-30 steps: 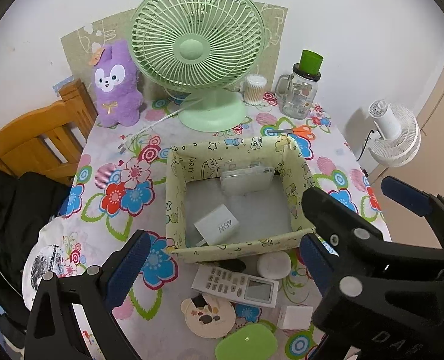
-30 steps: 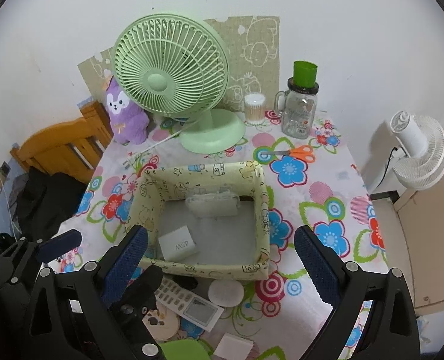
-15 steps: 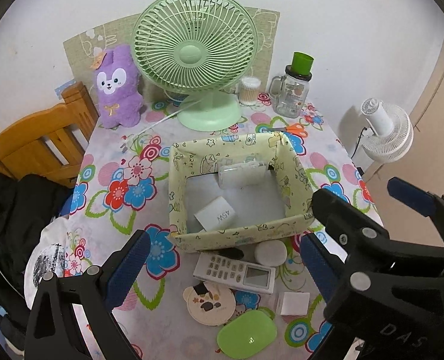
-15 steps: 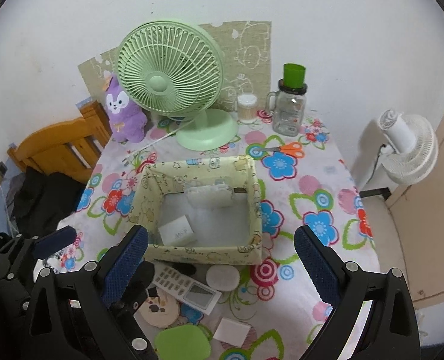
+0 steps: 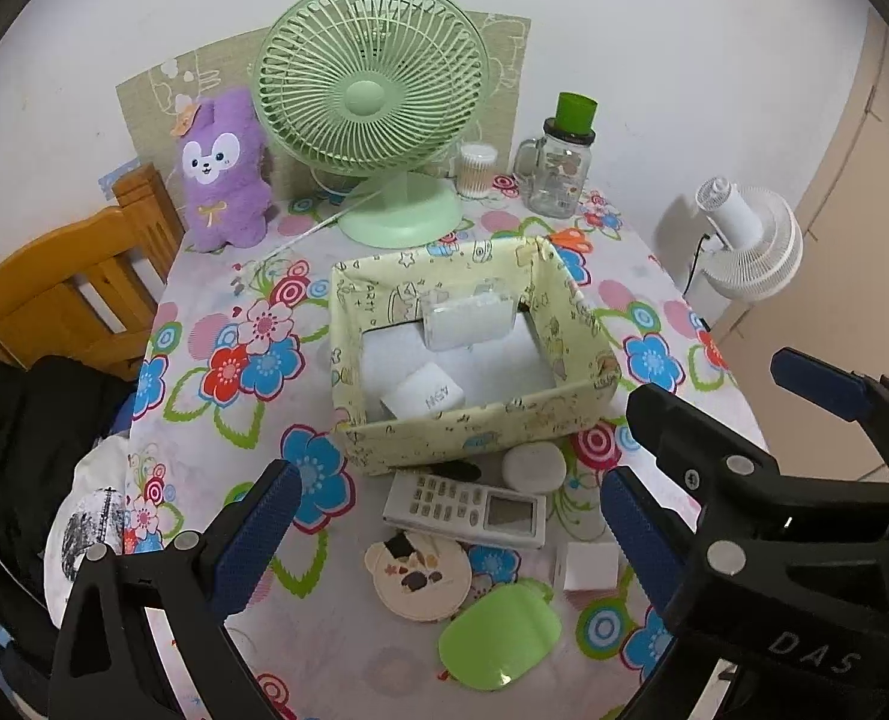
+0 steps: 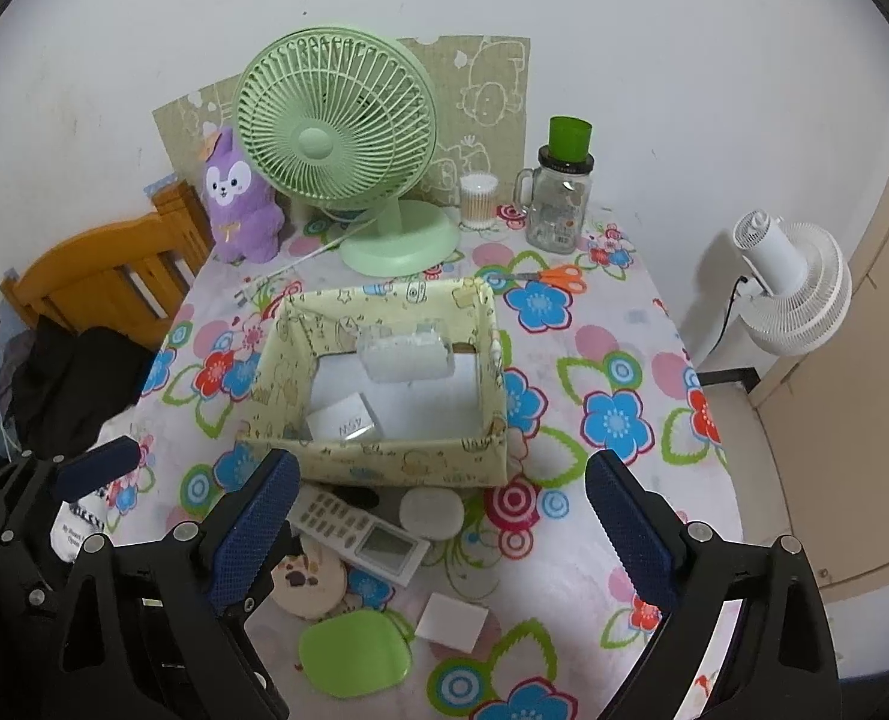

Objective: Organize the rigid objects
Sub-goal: 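Open both tools and lift them out of the fabric box, then move the right tool to the white square block while the left tool approaches the hedgehog coaster, then close the right tool on the white block while the left tool closes on the coaster, then lift the white block with the right tool while the left tool lifts the coaster toward the box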

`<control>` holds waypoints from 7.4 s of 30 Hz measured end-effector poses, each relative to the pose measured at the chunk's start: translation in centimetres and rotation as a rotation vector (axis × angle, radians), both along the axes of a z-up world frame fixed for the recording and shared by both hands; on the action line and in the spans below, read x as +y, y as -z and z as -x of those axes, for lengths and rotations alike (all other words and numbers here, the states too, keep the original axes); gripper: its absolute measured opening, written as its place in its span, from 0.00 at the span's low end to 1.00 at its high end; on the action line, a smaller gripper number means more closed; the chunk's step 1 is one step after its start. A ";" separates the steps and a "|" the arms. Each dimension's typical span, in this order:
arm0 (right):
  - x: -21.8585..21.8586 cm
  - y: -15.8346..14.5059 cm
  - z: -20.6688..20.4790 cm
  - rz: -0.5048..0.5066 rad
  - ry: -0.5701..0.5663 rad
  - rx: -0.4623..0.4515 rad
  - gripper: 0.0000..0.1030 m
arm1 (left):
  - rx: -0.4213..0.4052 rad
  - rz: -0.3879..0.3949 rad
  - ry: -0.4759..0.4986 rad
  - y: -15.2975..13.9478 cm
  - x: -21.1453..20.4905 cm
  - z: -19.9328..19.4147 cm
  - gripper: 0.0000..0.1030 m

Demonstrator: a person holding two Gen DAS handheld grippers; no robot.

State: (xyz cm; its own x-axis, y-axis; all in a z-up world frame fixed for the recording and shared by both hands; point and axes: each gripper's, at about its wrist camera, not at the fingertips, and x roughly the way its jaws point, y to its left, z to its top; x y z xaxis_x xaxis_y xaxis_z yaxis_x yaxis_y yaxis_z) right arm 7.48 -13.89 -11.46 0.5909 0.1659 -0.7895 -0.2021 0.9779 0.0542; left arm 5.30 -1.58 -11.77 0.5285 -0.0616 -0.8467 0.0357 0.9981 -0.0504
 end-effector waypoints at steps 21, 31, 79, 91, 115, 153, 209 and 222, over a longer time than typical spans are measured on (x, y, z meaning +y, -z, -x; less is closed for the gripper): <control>0.7 4.1 3.4 0.004 -0.055 0.023 0.95 | 0.053 0.011 0.048 4.7 0.7 3.0 0.98; -0.2 6.7 4.3 0.019 -0.007 0.010 0.95 | 0.100 0.031 0.046 7.7 1.0 3.3 0.98; -2.2 18.3 1.7 0.003 0.166 0.280 0.86 | 0.219 -0.096 0.024 17.4 0.9 1.2 0.99; -1.4 18.8 0.4 0.011 0.182 0.332 0.64 | 0.227 -0.087 0.033 17.6 1.0 0.2 0.99; -1.6 18.0 0.1 0.026 0.164 0.342 0.64 | 0.240 -0.048 0.066 16.4 1.0 -0.5 0.81; 0.3 12.6 3.6 -0.019 0.133 0.245 0.65 | 0.125 -0.060 0.044 10.4 2.0 3.5 0.81; -0.7 3.0 -2.3 -0.024 0.035 0.107 0.65 | 0.011 -0.063 -0.068 2.0 1.1 -1.4 0.81; -0.2 2.9 -5.2 -0.006 -0.029 0.105 0.65 | 0.012 -0.060 -0.117 2.1 1.2 -3.5 0.81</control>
State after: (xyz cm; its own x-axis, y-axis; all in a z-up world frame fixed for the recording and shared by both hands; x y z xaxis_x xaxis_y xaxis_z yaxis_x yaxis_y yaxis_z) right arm 12.67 -14.11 -14.36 0.5002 0.1866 -0.8456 -0.2231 0.9713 0.0824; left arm 8.78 -0.33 -13.87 0.5185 0.0511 -0.8535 -0.0817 0.9966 0.0100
